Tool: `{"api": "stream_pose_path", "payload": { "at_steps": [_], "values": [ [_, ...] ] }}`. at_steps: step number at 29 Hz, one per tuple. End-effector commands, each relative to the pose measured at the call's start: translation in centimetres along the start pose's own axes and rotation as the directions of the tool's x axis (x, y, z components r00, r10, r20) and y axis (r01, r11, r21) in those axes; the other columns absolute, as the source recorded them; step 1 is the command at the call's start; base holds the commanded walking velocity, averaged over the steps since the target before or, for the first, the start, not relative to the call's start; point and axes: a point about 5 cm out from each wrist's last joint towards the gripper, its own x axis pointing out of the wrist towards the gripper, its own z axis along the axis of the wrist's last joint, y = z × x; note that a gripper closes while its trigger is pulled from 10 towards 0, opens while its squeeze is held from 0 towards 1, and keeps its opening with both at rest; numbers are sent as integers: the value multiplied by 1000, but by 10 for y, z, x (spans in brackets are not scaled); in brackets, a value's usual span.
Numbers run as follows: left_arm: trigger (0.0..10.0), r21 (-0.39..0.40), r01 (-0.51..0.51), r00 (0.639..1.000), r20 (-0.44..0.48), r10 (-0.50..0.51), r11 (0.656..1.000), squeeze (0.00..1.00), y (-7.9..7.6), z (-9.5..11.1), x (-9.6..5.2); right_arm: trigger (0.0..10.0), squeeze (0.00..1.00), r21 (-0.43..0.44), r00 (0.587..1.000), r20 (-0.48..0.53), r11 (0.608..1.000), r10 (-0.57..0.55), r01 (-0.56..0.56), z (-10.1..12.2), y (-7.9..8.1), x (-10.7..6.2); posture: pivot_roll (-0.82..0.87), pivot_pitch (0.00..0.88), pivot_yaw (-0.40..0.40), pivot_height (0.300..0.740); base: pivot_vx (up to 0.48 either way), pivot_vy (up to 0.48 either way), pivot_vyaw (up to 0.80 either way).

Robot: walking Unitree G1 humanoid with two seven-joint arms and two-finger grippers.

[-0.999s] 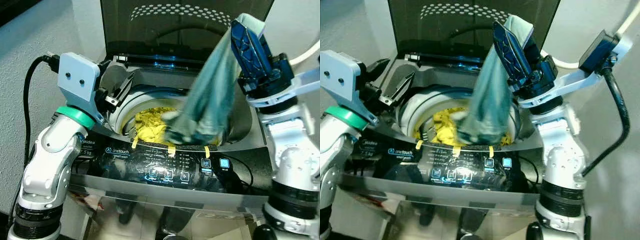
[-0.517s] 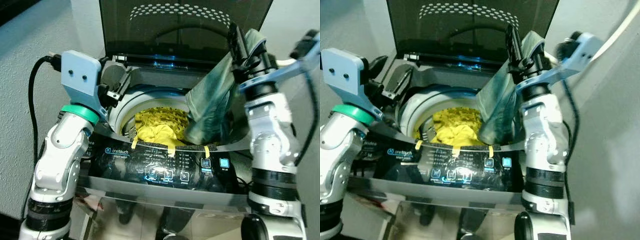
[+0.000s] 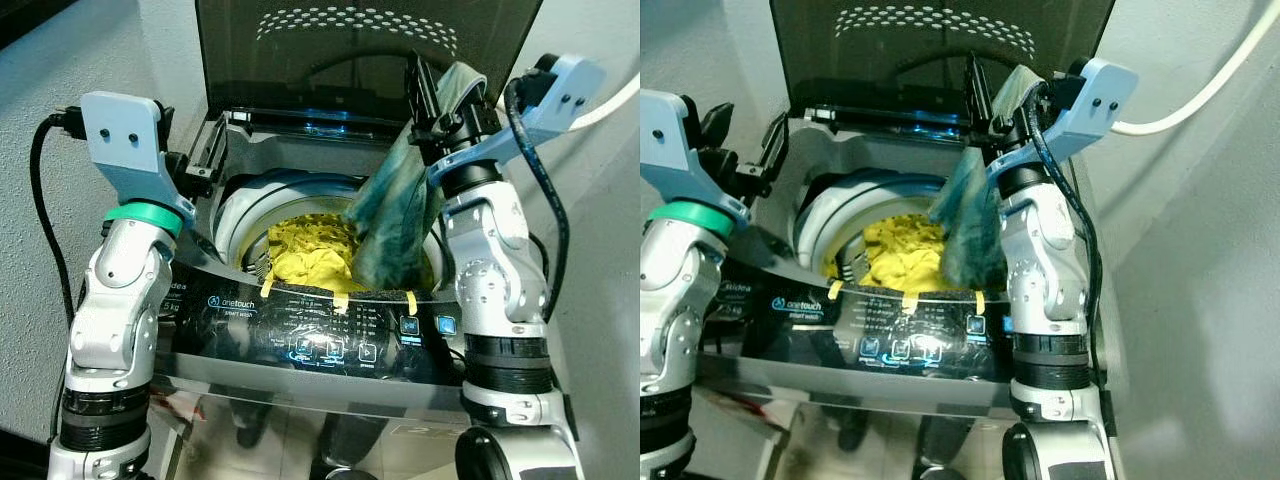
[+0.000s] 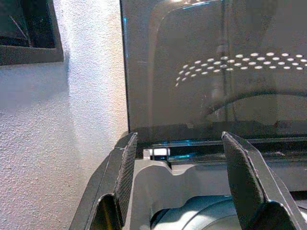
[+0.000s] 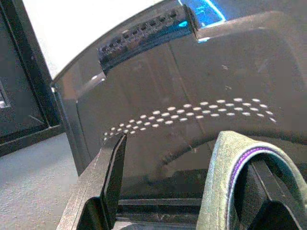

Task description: Clothes washing

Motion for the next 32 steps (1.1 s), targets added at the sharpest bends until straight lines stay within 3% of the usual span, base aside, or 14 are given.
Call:
{"api": "stream_pose_path", "payload": {
  "at_steps": [1,32],
  "values": [
    [10000,1,-5,1000,-17,5,1000,0,-1,-5,0,10000,0,-13,1000,-5,1000,-10,10,-3,-1,-2,34,0,-13,740,-311,0,0],
    [10000,-7,-10,1000,-25,10,1000,0,-4,-9,0,10000,0,-44,999,-40,999,14,-16,-13,4,-5,37,0,-14,740,-378,0,0]
  ]
}}
